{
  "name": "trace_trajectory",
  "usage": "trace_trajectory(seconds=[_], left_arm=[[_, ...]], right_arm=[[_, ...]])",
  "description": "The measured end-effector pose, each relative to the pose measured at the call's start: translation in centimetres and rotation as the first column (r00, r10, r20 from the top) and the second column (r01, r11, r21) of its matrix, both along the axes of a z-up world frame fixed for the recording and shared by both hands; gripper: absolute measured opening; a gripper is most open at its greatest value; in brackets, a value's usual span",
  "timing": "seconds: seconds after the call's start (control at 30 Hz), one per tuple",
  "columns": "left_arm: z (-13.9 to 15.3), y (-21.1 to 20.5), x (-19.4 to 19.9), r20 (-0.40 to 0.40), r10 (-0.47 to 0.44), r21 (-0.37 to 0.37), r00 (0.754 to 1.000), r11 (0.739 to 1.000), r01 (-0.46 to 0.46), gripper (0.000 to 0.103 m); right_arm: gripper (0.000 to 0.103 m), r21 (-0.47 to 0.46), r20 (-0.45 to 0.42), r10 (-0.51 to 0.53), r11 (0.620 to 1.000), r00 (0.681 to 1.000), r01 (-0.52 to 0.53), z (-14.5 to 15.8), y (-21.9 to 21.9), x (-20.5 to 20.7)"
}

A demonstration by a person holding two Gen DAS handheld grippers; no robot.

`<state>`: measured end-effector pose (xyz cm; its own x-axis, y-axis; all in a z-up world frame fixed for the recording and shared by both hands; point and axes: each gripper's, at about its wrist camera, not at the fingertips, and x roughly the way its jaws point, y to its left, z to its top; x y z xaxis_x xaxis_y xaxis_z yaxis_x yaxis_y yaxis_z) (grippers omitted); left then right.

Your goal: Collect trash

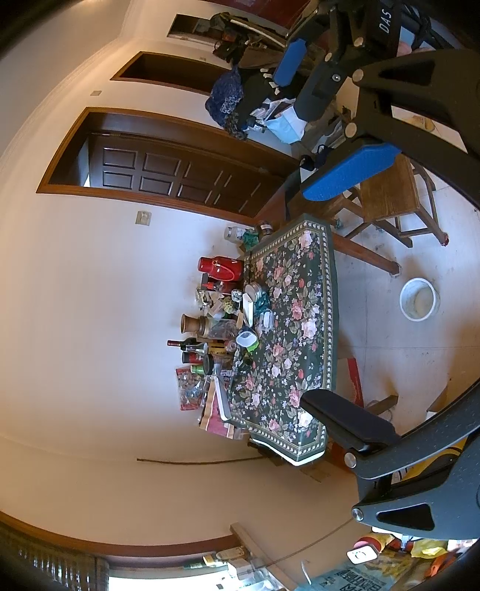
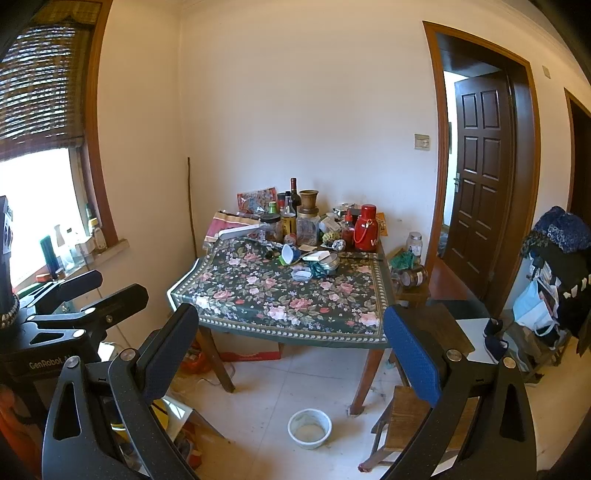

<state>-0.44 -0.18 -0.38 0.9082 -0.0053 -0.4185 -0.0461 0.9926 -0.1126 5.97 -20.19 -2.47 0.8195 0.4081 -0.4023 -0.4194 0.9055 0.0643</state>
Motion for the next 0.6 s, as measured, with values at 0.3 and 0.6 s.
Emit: trace_trajectory(seconds=[0.3,0.6], left_arm=[[0.1,0.8,0.2,-0.005,-0.016,-0.003,1.0,1.0,0.016,0.103],[0.0,2.5,0.9,-0.012,-0.053,0.0,0.999,0.999,0.053,0.103]], right_arm=[[0.099,-0.004,-0.002,-0.021,1.0,1.0,0.021,-0.4,1.1,-0.1],[0.099,-0.005,-0.008,-0.053,0.999,0.999,0.053,-0.5,2.5,0.0]])
